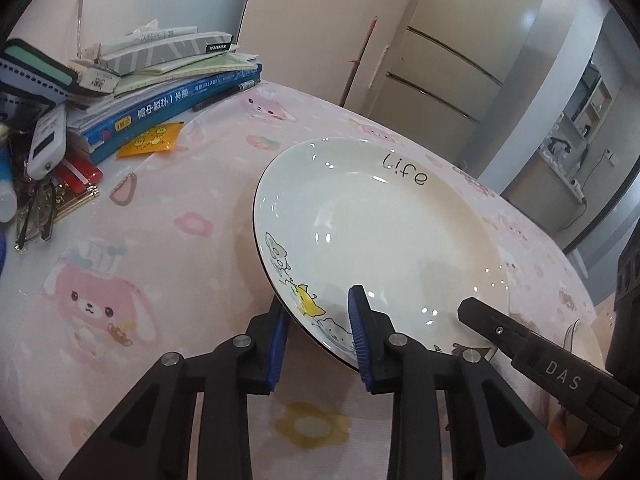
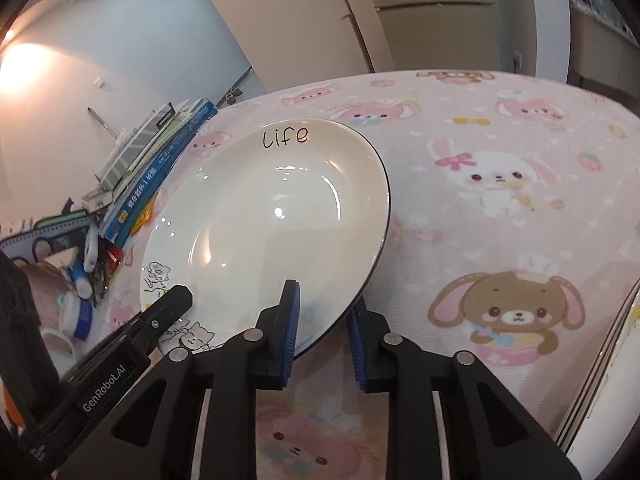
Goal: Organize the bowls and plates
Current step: 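Close the left gripper on the 'life' plate rim while the right gripper grips it, then lift the 'life' plate with both grippers and carry it over the cartoon-rimmed plate stack, then lower the 'life' plate onto the stack and open both grippers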
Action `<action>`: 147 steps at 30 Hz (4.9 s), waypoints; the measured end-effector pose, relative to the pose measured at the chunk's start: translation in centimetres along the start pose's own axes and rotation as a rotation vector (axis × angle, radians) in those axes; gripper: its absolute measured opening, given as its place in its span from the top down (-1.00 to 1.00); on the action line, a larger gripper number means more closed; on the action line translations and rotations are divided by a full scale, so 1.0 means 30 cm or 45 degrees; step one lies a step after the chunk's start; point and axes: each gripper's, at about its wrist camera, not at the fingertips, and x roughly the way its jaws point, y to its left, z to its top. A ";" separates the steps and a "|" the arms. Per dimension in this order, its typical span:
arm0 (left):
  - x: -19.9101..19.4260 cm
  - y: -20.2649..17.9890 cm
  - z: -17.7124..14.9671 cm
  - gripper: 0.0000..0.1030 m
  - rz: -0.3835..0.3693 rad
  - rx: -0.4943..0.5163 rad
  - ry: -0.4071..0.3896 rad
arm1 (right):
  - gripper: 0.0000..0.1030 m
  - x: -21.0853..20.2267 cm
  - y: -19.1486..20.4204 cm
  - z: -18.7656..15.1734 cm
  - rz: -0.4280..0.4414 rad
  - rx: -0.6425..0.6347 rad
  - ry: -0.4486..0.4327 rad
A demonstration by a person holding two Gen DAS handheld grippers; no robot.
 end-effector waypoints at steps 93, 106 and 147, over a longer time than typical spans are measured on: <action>-0.370 -0.795 -0.559 0.38 -0.264 0.590 0.020 | 0.52 -0.741 -0.535 -0.524 -0.312 0.202 -0.283; -0.328 -0.820 -0.529 0.36 -0.252 0.596 -0.013 | 0.48 -0.706 -0.578 -0.479 -0.316 0.246 -0.235; -0.224 -0.880 -0.505 0.31 -0.176 0.723 0.033 | -0.01 -0.706 -0.670 -0.429 -0.432 0.262 -0.286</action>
